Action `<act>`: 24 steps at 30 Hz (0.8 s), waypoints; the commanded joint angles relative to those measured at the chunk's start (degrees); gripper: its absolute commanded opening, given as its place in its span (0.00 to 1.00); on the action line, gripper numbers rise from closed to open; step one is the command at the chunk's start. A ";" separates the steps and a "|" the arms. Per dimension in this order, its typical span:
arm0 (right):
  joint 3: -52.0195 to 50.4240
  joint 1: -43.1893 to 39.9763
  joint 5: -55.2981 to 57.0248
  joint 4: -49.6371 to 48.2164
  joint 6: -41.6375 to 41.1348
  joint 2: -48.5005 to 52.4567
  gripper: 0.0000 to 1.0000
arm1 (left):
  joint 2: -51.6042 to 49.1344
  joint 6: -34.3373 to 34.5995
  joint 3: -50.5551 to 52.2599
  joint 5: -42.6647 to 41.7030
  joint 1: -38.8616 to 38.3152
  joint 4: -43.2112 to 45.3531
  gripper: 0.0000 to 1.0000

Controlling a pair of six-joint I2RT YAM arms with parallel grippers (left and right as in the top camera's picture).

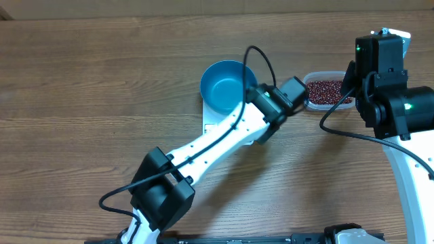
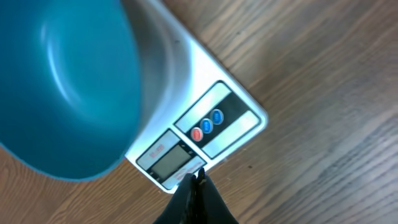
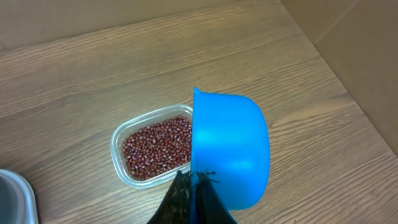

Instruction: Scoop item into bowl and weigh 150g on scale

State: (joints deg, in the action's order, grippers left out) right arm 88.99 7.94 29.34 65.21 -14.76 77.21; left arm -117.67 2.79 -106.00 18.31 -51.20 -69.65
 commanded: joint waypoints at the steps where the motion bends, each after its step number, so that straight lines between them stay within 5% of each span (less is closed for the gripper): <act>1: 1.40 -0.09 0.13 -0.35 -0.39 -0.31 0.04 | 0.02 0.63 1.14 1.81 -0.94 -0.02 0.05; 15: 1.40 -0.09 0.09 -0.33 -0.39 -0.31 0.04 | 7.32 2.38 13.46 2.01 -1.38 3.85 0.04; 24: 1.40 -0.09 -2.40 -0.39 -0.37 -0.31 0.04 | 19.23 3.45 29.24 1.16 -1.36 18.53 0.05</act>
State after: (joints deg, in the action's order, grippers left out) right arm 88.99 7.97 27.59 65.21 -14.79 77.21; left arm -101.47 4.80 -80.51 19.31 -52.42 -54.70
